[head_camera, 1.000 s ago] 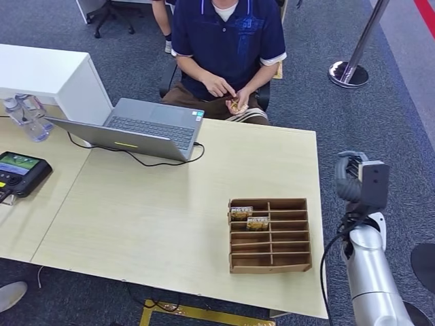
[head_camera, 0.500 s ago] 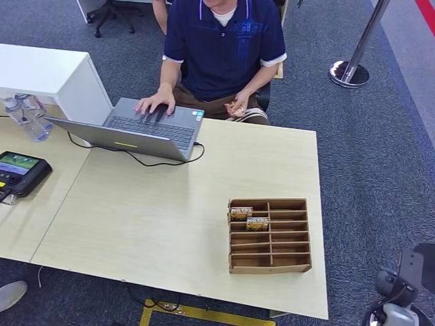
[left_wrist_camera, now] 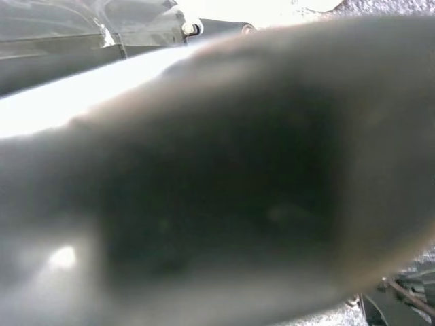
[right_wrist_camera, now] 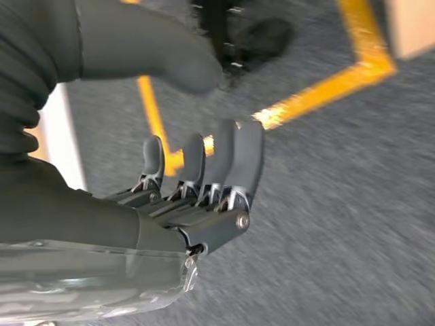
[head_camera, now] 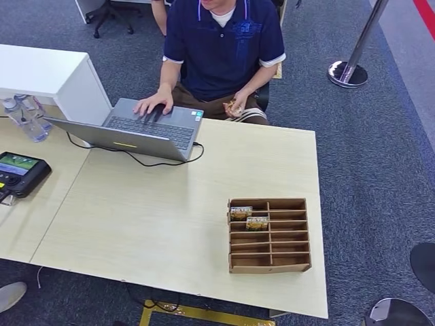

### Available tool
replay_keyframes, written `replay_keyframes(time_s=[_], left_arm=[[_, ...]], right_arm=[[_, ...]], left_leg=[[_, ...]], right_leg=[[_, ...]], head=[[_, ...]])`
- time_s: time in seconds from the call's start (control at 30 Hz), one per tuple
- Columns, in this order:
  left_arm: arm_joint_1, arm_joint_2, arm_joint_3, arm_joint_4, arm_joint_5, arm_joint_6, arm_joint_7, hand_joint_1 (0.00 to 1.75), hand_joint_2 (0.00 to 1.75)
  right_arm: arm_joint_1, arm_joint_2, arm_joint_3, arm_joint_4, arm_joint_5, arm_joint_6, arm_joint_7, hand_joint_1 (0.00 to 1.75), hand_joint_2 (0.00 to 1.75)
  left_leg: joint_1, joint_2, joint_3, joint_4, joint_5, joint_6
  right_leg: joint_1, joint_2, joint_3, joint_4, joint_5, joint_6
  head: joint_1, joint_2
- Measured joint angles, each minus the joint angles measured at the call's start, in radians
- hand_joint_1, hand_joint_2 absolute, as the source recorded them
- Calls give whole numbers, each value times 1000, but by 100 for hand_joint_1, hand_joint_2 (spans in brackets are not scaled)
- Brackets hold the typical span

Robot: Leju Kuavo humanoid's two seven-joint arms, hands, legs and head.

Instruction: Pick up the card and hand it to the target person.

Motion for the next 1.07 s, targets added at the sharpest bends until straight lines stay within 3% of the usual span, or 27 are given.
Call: replay_keyframes(time_s=[0.1, 0.17, 0.4, 0.67, 1.07], left_arm=[[-2, 0, -1, 0, -8, -28, 2, 0, 0], [-2, 0, -2, 0, -17, -44, 3, 0, 0], [0, 17, -47, 0, -89, -136, 14, 0, 0], [7, 56, -64, 0, -92, -178, 34, 0, 0], [8, 61, -83, 0, -103, -200, 4, 0, 0]], right_arm=[[28, 14, -16, 9, -21, 34, 14, 21, 175], [43, 23, -24, 14, -29, 42, 14, 14, 175], [72, 34, -64, 18, -64, 42, 7, 17, 175], [84, 37, -101, 18, -83, 37, 6, 17, 175], [91, 40, -124, 18, -90, 36, 3, 16, 175]], left_leg=[[0, 0, 0, 0, 0, 0], [0, 0, 0, 0, 0, 0], [0, 1, 0, 0, 0, 0], [0, 1, 0, 0, 0, 0], [0, 2, 0, 0, 0, 0]], right_leg=[[0, 0, 0, 0, 0, 0], [0, 0, 0, 0, 0, 0], [0, 0, 0, 0, 0, 0], [0, 1, 0, 0, 0, 0], [0, 1, 0, 0, 0, 0]], head=[[0, 0], [0, 0], [0, 0], [0, 0], [0, 0]])
